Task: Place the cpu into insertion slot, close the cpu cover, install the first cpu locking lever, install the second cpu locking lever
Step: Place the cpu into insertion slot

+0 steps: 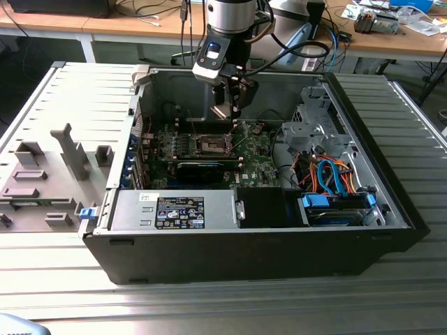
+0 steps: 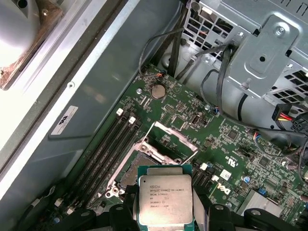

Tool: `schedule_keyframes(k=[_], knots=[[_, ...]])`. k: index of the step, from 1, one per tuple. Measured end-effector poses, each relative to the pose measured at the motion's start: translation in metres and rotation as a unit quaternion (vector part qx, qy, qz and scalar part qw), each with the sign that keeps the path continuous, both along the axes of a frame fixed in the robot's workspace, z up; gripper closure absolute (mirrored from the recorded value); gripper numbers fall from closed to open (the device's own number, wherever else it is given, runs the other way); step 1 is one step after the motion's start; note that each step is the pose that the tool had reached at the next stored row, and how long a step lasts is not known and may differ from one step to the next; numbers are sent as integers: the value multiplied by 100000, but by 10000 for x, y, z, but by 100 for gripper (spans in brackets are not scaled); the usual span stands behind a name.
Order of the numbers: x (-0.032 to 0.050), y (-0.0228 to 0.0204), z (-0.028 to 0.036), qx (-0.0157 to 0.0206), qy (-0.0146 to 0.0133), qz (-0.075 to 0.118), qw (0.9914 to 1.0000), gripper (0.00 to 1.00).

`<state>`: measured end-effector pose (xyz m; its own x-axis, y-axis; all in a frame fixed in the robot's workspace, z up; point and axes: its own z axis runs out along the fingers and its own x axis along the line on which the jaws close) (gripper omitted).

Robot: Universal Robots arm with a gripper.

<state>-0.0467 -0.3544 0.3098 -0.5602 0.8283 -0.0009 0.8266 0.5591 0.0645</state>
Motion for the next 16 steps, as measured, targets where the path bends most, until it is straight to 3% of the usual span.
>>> schedule_keyframes(k=[16], knots=[[0, 0, 0, -1, -1, -545, 99999, 45]])
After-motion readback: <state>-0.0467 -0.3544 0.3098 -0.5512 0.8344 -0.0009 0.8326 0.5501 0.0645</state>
